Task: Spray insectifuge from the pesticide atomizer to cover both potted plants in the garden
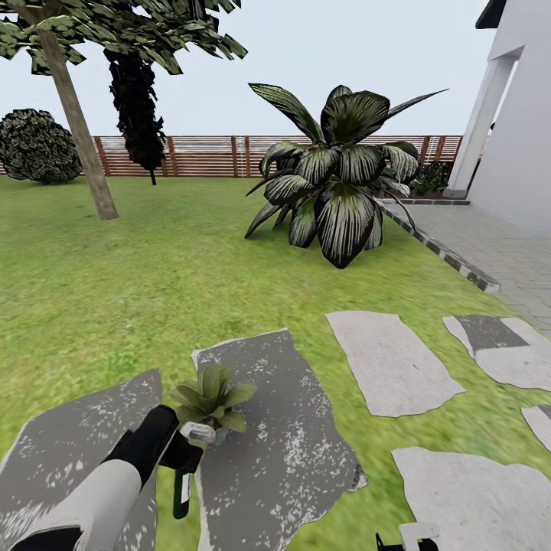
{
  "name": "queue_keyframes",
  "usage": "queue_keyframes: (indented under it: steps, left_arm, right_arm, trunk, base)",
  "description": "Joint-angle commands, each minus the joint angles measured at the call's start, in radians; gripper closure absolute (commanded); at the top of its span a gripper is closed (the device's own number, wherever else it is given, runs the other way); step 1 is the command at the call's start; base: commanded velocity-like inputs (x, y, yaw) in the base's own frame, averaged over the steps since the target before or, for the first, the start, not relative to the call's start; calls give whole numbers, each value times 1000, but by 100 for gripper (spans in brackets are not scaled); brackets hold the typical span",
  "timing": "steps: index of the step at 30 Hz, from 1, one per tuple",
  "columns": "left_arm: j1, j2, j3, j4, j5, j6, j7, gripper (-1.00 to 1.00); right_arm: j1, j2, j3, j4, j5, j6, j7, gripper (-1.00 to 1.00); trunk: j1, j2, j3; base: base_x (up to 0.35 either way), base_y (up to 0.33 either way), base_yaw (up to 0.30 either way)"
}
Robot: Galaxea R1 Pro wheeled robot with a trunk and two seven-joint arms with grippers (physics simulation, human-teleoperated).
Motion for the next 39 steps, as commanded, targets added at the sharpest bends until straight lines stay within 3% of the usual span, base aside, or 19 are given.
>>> queue_keyframes:
  steps: [1,11,18,28,39]
  left_arm:
    - [1,-2,11,-1,-8,2,-7,100]
    - [5,-8,11,2,-8,0,-4,100]
    - [5,-8,7,-1,-8,-2,-3,100]
    - [8,-12,3,11,-11,-6,-1,100]
    - [41,-1,-2,22,-15,-8,-11,100]
  right_arm:
    - [-1,0,-6,1,11,-4,-4,-100]
    - [-1,-1,-6,1,11,-4,-4,-100]
    - [-1,-1,-6,1,10,-4,-4,-100]
    - [-1,1,-6,1,10,-4,-4,-100]
    - [-1,-1,-6,1,10,-4,-4,-100]
  trunk:
    - [0,0,-1]
    - [0,0,-1]
    - [0,0,-1]
    - [0,0,-1]
    - [0,0,-1]
  base:
    - [0,0,0]
    - [-56,21,0]
    - [-55,261,0]
    - [58,293,-257]
    - [-21,25,-16]
